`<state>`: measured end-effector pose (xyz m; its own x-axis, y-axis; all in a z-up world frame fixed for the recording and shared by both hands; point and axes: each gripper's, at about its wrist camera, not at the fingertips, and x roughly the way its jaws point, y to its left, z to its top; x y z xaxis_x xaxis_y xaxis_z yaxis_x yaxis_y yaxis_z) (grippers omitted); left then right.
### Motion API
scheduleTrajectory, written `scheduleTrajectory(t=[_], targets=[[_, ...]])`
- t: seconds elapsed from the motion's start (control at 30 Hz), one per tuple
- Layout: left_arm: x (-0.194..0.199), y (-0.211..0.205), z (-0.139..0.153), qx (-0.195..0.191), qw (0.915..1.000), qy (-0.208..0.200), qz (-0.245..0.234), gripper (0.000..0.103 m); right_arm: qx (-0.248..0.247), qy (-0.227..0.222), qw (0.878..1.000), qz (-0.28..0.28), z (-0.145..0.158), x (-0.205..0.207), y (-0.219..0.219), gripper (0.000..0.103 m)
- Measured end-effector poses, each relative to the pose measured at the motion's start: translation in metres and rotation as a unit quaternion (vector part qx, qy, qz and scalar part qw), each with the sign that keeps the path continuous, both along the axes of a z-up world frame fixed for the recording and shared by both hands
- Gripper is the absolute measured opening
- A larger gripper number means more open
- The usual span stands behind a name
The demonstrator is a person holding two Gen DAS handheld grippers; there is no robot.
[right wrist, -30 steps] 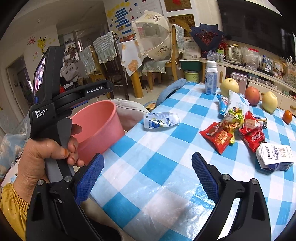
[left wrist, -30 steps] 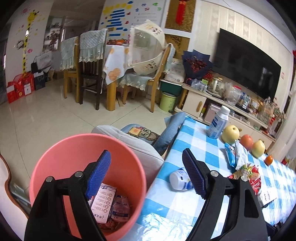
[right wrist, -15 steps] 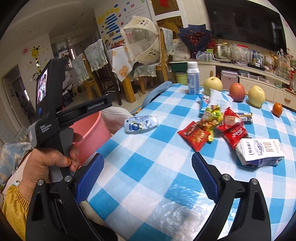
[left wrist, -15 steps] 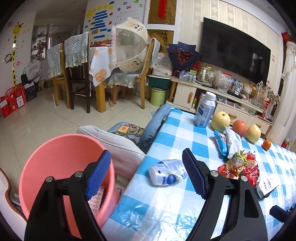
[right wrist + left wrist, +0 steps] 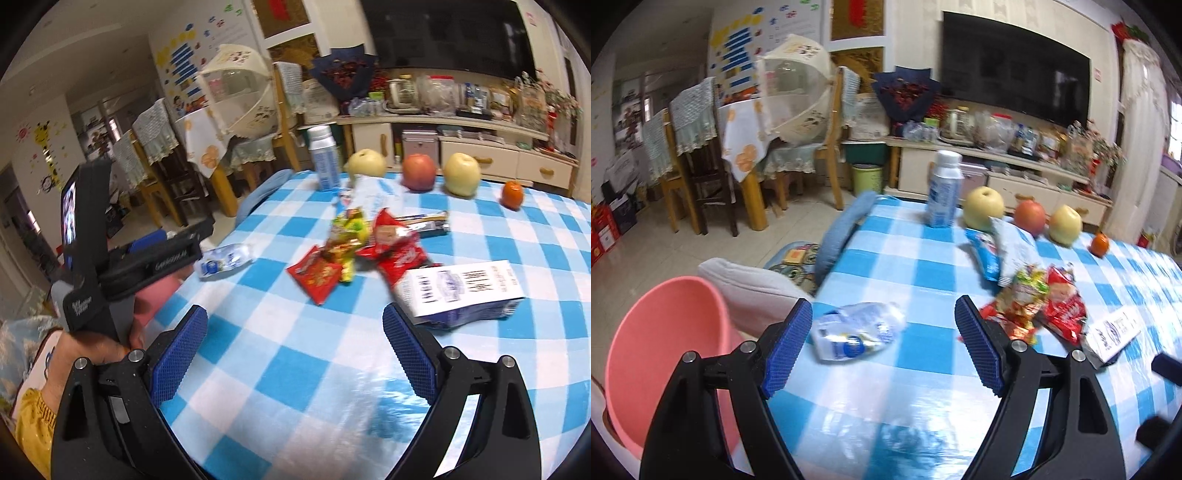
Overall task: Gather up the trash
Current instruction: 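Move both tools back toward the remaining snacks on the table, then grasp the yellow snack bag with the left tool while the right tool grasps the milk carton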
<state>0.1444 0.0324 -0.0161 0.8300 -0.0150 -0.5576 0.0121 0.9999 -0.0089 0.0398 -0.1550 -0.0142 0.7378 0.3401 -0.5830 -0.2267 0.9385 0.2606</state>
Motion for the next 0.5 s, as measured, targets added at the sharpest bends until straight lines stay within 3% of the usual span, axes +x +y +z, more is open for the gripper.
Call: scheduleTrajectory(t=[0.23, 0.5], targets=[[0.008, -0.043, -0.008, 0.009, 0.9976, 0.009, -0.068, 0.080, 0.015, 0.026, 0.998, -0.056, 0.002, 0.011, -0.053, 0.095], [0.023, -0.102, -0.029, 0.067, 0.9878, 0.027, -0.138, 0.080, 0.077, 0.116, 0.982, -0.131, -0.024, 0.028, -0.126, 0.095]])
